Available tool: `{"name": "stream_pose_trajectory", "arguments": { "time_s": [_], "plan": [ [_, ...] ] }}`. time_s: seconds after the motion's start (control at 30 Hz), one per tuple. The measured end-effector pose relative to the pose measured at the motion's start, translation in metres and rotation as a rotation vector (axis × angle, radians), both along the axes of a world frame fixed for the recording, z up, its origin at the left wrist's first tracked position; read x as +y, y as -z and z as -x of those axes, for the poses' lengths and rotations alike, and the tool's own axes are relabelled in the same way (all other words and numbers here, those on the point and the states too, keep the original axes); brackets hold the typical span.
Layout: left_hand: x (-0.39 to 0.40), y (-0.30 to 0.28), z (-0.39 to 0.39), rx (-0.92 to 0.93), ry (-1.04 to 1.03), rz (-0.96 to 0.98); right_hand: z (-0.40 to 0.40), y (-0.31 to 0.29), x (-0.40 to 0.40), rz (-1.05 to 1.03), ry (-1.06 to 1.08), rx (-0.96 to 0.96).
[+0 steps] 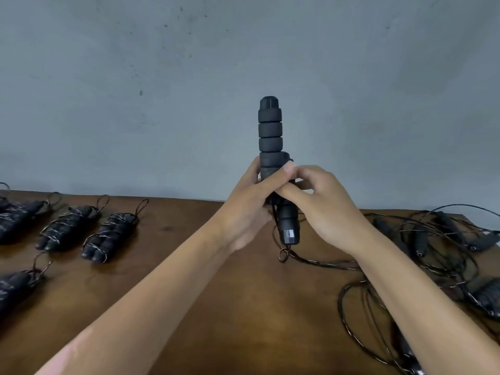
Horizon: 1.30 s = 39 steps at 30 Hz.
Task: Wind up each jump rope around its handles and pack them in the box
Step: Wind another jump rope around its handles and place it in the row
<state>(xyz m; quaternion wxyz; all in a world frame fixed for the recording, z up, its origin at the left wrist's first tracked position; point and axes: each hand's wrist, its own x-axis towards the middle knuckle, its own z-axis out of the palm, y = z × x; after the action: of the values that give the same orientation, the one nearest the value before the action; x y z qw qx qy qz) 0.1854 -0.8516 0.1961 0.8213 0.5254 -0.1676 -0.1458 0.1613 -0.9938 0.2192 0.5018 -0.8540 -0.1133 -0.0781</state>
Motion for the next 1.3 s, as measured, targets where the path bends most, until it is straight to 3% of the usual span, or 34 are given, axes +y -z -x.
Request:
{"name": "stream_pose_trajectory", "arguments": {
  "time_s": [0.2, 0.4, 0.57, 0.9, 1.3],
  "plan": [
    [0.037, -0.003, 0.0, 0.006, 0.028, -0.012, 0.008, -0.009, 0.031, -0.004, -0.034, -0.026],
    [0.064, 0.018, -0.009, 0.019, -0.027, -0.076, 0.012, -0.004, 0.047, 0.027, 0.108, -0.226],
    [0.075, 0.025, -0.013, 0.038, 0.048, -0.115, 0.018, -0.006, 0.055, -0.043, 0.151, -0.3],
    [0.075, 0.018, -0.014, 0.09, 0.357, -0.082, 0.019, 0.0, 0.048, -0.327, 0.173, -0.079],
    [0.049, 0.0, -0.008, 0.109, 0.449, -0.104, 0.011, -0.011, 0.014, -0.345, 0.14, -0.023]
  ]
}}
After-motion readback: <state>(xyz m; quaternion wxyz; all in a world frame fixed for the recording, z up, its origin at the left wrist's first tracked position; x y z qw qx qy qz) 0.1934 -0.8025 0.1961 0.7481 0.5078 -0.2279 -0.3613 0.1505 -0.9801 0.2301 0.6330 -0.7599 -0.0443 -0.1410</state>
